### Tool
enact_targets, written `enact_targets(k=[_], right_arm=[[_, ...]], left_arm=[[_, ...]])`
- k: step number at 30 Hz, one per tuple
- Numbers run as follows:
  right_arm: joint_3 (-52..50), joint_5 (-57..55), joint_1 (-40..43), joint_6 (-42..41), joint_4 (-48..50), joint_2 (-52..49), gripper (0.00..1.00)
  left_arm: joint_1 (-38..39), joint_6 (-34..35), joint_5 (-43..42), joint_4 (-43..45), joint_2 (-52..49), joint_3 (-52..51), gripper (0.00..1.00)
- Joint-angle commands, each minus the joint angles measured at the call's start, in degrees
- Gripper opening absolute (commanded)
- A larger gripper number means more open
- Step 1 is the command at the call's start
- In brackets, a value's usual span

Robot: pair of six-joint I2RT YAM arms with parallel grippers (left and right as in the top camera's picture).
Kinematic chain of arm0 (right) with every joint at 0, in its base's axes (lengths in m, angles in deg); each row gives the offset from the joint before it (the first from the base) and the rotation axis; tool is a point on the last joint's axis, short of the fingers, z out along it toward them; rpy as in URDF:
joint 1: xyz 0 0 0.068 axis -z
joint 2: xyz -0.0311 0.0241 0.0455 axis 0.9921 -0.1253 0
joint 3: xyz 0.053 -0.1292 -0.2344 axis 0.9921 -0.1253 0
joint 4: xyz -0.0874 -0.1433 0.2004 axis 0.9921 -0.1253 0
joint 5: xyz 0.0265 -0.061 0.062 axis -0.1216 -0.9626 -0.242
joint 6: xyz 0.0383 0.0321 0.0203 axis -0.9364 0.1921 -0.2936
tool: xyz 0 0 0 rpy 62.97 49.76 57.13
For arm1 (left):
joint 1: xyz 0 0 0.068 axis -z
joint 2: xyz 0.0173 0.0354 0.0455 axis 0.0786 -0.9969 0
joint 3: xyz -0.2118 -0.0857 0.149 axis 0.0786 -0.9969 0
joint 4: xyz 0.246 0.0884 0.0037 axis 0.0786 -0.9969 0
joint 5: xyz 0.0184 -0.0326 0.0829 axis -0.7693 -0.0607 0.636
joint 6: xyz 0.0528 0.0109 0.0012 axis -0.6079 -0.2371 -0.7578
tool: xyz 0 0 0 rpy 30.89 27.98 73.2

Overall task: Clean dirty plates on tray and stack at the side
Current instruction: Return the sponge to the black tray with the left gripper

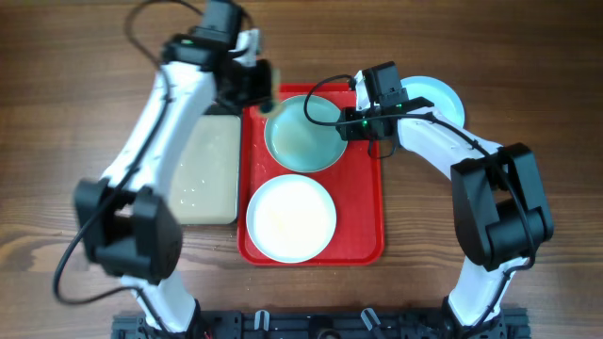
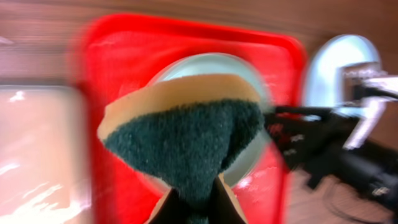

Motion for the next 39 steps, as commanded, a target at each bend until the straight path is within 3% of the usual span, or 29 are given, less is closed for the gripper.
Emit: enact_targets(k=[1, 4, 10, 17, 18, 19, 20, 24, 26, 29, 30, 33, 36, 39], right_arm=[[0.59, 0.90, -0.39, 0.11, 0.13, -0.15, 0.45], [0.59, 0.87, -0.39, 0.13, 0.20, -0.15, 0.47], [0.59, 0.87, -0.39, 0.22, 0.28, -0.15, 0.47], [0.59, 0.15, -0.39, 0.31, 0.39, -0.15, 0.48], [0.59, -0.96, -0.39, 0.31, 0.35, -0.15, 0.48], [0.57, -1.29, -0.39, 0.28, 0.31, -0.15, 0.48], [0.57, -1.29, -0.39, 0.31, 0.33, -0.20, 0.48], [0.57, -1.27, -0.39, 0.26, 0.37, -0.48, 0.43], [0.57, -1.27, -0.42, 0.24, 0.35, -0.48, 0.41], [0.55, -1.27, -0.42, 0.13, 0.31, -0.48, 0.41], [0.35, -1.29, -0.44, 0.13, 0.28, -0.48, 0.39], [-0.48, -1.29, -0.46, 0.07, 0.61, -0.48, 0.34], [-0.50, -1.29, -0.46, -1.64, 0.83, -0.66, 0.26], [-0.50, -2.45, -0.81, -1.60, 0.61, -2.10, 0.25]], left_arm=[[-4.72, -5.86, 16.90, -8.83, 0.59, 0.07, 0.04], [-9.07, -5.88, 20.52, -8.98, 0.48, -6.73, 0.04], [-12.59, -6.91, 22.49, 4.59, 0.48, -23.17, 0.04], [-13.40, -9.92, 22.45, 12.00, 0.48, -29.81, 0.04], [-13.40, -9.90, 22.45, 12.02, 0.48, -29.81, 0.15], [-13.40, -9.81, 22.43, 11.96, 0.48, -29.81, 0.66], [-13.40, -9.42, 22.12, 11.65, 0.48, -29.79, 0.80], [-13.40, -8.92, 21.31, 9.62, 2.80, -27.74, 0.82], [-13.40, -7.72, 19.37, 9.79, 8.52, -25.09, 0.84], [-13.40, -6.64, 18.95, 10.60, 17.79, -22.36, 0.92], [-13.40, -6.67, 18.99, 11.17, 20.63, -22.36, 1.00], [-13.40, -6.67, 18.97, 11.52, 27.36, -22.38, 1.00], [-13.40, -6.67, 18.97, 11.52, 29.24, -22.38, 1.00], [-13.40, -6.67, 18.97, 11.52, 29.11, -22.38, 1.00]])
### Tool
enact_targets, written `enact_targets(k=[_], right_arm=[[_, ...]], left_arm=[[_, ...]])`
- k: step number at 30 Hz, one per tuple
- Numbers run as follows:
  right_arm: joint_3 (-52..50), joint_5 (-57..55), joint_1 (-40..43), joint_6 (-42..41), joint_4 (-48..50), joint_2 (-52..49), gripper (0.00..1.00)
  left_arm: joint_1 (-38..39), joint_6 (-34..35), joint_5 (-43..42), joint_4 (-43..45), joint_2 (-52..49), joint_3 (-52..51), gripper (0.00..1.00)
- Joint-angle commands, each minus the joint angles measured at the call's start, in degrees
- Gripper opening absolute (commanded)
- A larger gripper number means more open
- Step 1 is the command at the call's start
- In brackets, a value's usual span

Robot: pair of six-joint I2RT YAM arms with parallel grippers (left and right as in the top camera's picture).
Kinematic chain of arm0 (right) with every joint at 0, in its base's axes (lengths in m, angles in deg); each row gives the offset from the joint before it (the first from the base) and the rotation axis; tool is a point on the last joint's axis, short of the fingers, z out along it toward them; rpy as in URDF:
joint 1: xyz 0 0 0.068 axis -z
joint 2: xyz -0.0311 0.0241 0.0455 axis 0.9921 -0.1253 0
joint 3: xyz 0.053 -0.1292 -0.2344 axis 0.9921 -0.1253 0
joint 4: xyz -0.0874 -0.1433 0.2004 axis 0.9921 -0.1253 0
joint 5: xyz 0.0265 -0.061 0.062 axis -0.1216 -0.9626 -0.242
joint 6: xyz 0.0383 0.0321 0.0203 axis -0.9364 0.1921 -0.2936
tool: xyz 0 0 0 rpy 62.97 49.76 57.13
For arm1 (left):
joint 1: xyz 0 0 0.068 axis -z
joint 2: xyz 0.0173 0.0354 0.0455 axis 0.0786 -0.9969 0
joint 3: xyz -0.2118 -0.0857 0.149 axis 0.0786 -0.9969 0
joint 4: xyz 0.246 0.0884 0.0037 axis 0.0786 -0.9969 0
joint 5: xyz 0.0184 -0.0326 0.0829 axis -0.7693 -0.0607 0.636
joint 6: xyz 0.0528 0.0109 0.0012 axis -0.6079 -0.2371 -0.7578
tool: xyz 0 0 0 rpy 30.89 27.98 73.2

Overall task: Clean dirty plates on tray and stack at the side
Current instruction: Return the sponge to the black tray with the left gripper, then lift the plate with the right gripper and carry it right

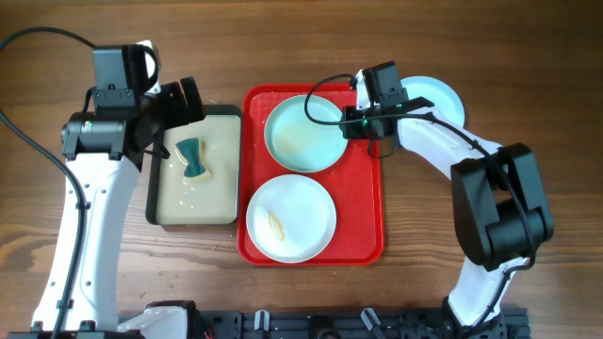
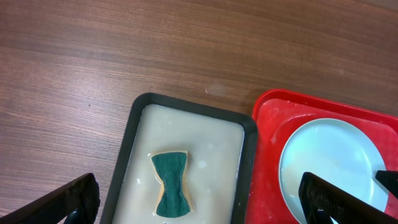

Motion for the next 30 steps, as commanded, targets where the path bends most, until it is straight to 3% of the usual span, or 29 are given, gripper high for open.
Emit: enact_targets(k=[1, 4, 8, 16, 23, 27, 30], right_arm=[[-0.48, -3.26, -0.72, -0.61, -0.50, -2.54, 0.18], [-0.48, -5.09, -0.76, -0.24, -1.53, -2.73, 0.05], [2.47, -12.44, -0.76, 0.02, -2.69, -0.66, 0.04], [8.02, -14.05, -2.19, 1.01, -5.64, 9.55, 0.04], [8.02, -19.56, -14.93, -4.13, -0.02, 9.84, 0.04], [8.00, -31.58, -24.02, -4.74, 4.28, 9.81, 0.04], [8.00, -45.09, -29.64, 3.87, 11.98, 9.79, 0.04]], left_arm=[[-0.15, 0.55, -0.66, -0.04, 0.22, 0.44, 1.00], [-0.15, 0.55, -0.66, -0.02, 0.22, 0.44, 1.00], [-0.15, 0.55, -0.66, -0.02, 0.22, 0.44, 1.00], [-0.15, 0.55, -0.66, -0.04, 0.22, 0.44, 1.00], [-0.15, 0.55, -0.66, -0.02, 0.22, 0.44, 1.00], [-0.15, 0.55, -0.66, -0.02, 0.22, 0.44, 1.00], [-0.15, 0.55, -0.66, -0.02, 0.22, 0.44, 1.00]])
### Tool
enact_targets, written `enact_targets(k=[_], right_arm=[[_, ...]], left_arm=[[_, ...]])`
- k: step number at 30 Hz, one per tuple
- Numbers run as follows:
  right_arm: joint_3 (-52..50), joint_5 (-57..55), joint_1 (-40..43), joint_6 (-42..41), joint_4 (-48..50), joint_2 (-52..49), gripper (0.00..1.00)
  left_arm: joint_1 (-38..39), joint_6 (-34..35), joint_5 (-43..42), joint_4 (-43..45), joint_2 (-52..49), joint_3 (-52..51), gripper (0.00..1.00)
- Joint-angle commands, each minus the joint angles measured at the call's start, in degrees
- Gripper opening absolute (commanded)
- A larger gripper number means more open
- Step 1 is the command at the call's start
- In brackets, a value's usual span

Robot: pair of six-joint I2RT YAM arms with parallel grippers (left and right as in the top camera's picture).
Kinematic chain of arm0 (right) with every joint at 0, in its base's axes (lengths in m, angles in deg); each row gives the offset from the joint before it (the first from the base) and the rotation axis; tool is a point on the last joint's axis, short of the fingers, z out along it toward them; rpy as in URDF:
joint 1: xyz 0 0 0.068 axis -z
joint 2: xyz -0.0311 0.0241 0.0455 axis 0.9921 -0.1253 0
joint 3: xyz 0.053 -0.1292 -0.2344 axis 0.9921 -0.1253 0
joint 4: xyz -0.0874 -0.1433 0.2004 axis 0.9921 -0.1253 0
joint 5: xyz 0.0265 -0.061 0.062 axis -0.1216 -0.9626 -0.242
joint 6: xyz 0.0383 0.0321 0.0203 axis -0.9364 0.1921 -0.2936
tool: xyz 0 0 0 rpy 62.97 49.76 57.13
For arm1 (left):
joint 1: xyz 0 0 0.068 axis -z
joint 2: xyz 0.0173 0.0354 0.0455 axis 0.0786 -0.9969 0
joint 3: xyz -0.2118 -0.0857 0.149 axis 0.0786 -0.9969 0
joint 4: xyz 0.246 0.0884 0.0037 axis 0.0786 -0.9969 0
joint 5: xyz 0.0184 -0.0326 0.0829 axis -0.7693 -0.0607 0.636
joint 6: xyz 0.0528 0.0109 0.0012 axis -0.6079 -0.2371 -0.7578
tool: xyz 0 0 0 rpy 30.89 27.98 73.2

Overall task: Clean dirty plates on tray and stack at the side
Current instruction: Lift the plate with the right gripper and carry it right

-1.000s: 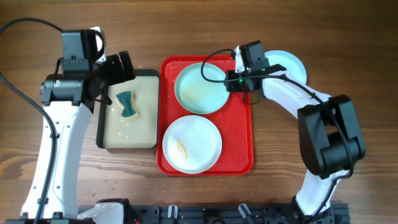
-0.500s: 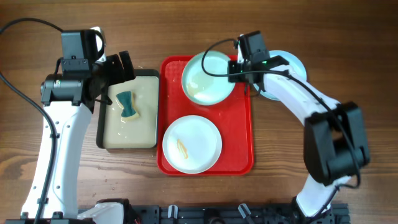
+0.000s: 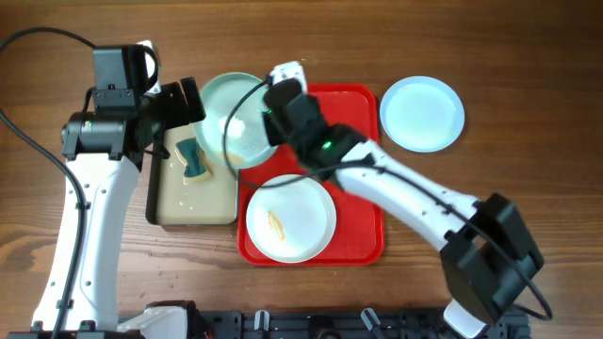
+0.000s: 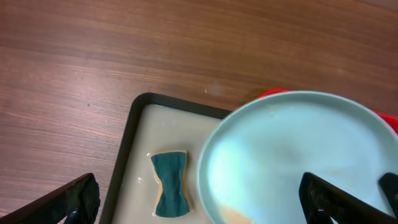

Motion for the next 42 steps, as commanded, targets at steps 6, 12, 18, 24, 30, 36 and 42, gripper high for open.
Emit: enact_targets(k=[6, 12, 18, 24, 30, 36, 42], right_arm=[[1.03, -16.37, -5.29, 30.40, 22.82, 1.03, 0.04], [1.03, -16.06, -6.64, 44.22, 31.89, 1.03, 0.04], [1.03, -9.81, -9.03, 51.93, 35.50, 1.01, 0.04], [1.03, -9.60, -9.01, 61.35, 41.66, 1.01, 0.04], [1.03, -8.76, -9.01, 59.54, 41.75, 1.01, 0.04], [1.01, -5.73, -3.76, 23.45, 28.26, 0.72, 0.04], [0.81, 11.56, 3.61, -6.05, 12.00, -4.33, 0.04]], left_arm=[[-0.15, 0.55, -0.48, -0.02, 0.22, 0.44, 1.00], [-0.15, 0.55, -0.48, -0.02, 0.22, 0.44, 1.00], [-0.15, 0.55, -0.48, -0.02, 0.22, 0.44, 1.00], [-0.15, 0.55, -0.48, 0.00, 0.22, 0.44, 1.00], [-0.15, 0.55, -0.48, 0.00, 0.22, 0.44, 1.00], [-0.15, 0.55, -0.48, -0.02, 0.22, 0.44, 1.00], [-0.15, 0.55, -0.48, 0.00, 0.22, 0.44, 1.00]])
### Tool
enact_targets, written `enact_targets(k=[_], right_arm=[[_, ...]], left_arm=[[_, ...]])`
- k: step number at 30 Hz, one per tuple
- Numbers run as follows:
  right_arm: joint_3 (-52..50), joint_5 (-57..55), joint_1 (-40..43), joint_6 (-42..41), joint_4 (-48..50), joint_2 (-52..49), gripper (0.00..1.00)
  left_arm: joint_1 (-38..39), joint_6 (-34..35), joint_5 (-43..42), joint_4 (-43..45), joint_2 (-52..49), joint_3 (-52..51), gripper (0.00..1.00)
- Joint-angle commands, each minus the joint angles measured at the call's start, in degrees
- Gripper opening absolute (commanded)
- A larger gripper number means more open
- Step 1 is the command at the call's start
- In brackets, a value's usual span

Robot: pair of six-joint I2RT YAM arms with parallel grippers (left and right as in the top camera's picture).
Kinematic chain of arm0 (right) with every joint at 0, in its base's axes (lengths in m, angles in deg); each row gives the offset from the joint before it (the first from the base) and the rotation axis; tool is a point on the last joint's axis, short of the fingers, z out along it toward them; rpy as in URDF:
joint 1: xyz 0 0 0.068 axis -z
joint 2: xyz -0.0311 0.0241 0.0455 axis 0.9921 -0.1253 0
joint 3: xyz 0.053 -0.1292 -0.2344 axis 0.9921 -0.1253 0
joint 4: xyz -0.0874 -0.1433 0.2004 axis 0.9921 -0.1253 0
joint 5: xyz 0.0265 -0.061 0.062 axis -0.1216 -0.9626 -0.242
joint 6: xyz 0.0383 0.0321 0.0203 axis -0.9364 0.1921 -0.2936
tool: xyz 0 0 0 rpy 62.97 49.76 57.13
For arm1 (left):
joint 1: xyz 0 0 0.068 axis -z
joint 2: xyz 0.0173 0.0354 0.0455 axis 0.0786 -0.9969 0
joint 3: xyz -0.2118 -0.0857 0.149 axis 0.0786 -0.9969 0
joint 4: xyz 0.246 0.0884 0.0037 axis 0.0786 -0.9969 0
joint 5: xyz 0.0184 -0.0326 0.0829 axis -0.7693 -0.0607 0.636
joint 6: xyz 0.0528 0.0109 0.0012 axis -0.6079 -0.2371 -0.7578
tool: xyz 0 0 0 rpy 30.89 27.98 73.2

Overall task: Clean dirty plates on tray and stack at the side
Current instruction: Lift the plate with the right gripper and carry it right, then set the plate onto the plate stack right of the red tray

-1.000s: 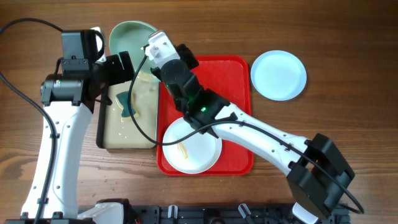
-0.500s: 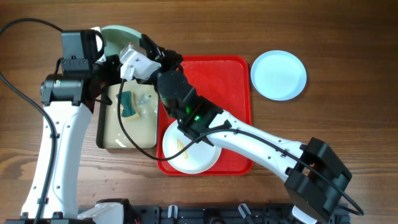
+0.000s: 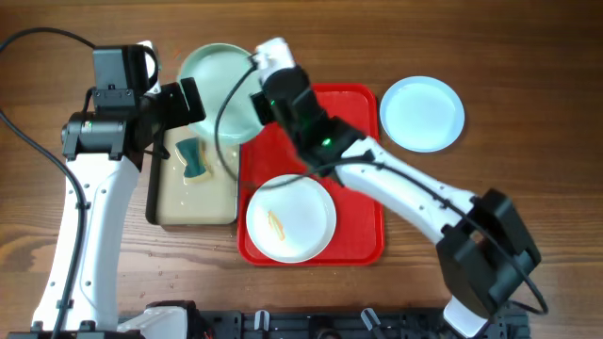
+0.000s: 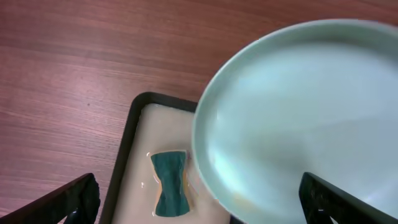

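Note:
A pale green plate hangs tilted over the far end of the black tub, and my right gripper is shut on its right rim. In the left wrist view the green plate fills the right side, above the tub. A green sponge lies in the tub's soapy water; the wrist view shows the sponge too. Over the tub my left gripper stands wide open and holds nothing. A white plate with a yellowish smear sits at the near end of the red tray.
A pale blue plate lies on the wooden table to the right of the tray. My right arm reaches across the tray's far half. The tub stands against the tray's left edge.
My right gripper has moved the green plate farther back and to the left, from the tub's far right corner to over its far end. The left arm and the sponge have not moved.
My left gripper held the sponge over the green plate on the tray, with my right gripper at that plate's rim. Then the sponge lay in the tub and my left gripper was open above it. Later my right gripper held the plate lifted off the tray, now over the tub.

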Motion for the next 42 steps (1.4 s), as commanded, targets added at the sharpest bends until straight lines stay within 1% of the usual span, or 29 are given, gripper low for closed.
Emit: enact_targets(k=[1, 6, 9, 11, 12, 14, 16, 19, 22, 24, 27, 28, 32, 34, 36, 37, 40, 42], right_arm=[[0.28, 9.60, 1.62, -16.74, -3.61, -3.37, 0.04], [0.28, 10.23, 3.87, -16.79, -8.68, -4.17, 0.04], [0.28, 12.68, 8.83, -16.81, -12.22, -4.17, 0.04], [0.28, 19.87, 13.94, -17.22, -14.40, -4.17, 0.04], [0.28, 25.16, 18.23, -18.75, -16.31, -4.17, 0.04], [0.28, 30.51, 23.65, -18.73, -18.56, -4.17, 0.04], [0.28, 33.88, 30.97, -18.69, -22.29, -4.17, 0.04], [0.28, 33.97, 39.56, -17.84, -27.65, -4.17, 0.04], [0.26, 33.42, 49.68, -12.52, -34.47, -4.17, 0.05], [0.13, 29.88, 53.27, -10.51, -37.66, -4.17, 0.05], [-1.64, 25.24, 55.54, -8.81, -40.11, -4.20, 0.06], [-2.54, 24.90, 55.60, -7.61, -40.79, -4.20, 0.06], [-4.00, 24.65, 55.58, -7.61, -41.86, -4.20, 0.07], [-4.20, 24.68, 55.58, -7.58, -41.88, -4.20, 0.24], [-4.20, 25.00, 55.58, -7.61, -41.99, -4.20, 0.44], [-4.20, 28.28, 55.54, -7.58, -43.32, -4.20, 0.53], [-4.20, 39.65, 54.29, -2.97, -45.66, -4.20, 0.57], [-4.20, 47.36, 51.67, 2.12, -48.39, -4.20, 0.59]], left_arm=[[-0.15, 0.55, -0.46, 0.13, 0.22, 0.44, 1.00], [-0.15, 0.55, -0.46, 0.15, 0.22, 0.44, 1.00], [-0.15, 0.55, -0.46, 0.15, 0.22, 0.44, 1.00], [-0.15, 0.55, -0.46, 0.13, 0.22, 0.44, 1.00], [-0.15, 0.55, -0.46, 0.13, 0.22, 0.44, 1.00], [-0.15, 0.55, -0.46, 0.15, 0.22, 0.44, 1.00], [-0.15, 0.55, -0.46, 0.15, 0.22, 0.44, 1.00], [-0.15, 0.55, -0.46, 0.13, 0.22, 0.44, 1.00], [-0.15, 0.55, -0.46, 0.15, 0.22, 0.44, 1.00], [-0.15, 0.55, -0.46, 0.15, 0.22, 0.44, 1.00], [-0.15, 0.55, -0.46, 0.15, 0.22, 0.44, 1.00], [-0.15, 0.55, -0.46, 0.13, 0.22, 0.44, 1.00], [-0.15, 0.55, -0.46, 0.13, 0.22, 0.44, 1.00], [-0.15, 0.55, -0.46, 0.13, 0.22, 0.44, 1.00], [-0.15, 0.55, -0.46, 0.13, 0.22, 0.44, 1.00], [-0.15, 0.55, -0.46, 0.13, 0.22, 0.44, 1.00], [-0.15, 0.55, -0.46, 0.15, 0.22, 0.44, 1.00], [-0.15, 0.55, -0.46, 0.13, 0.22, 0.44, 1.00]])
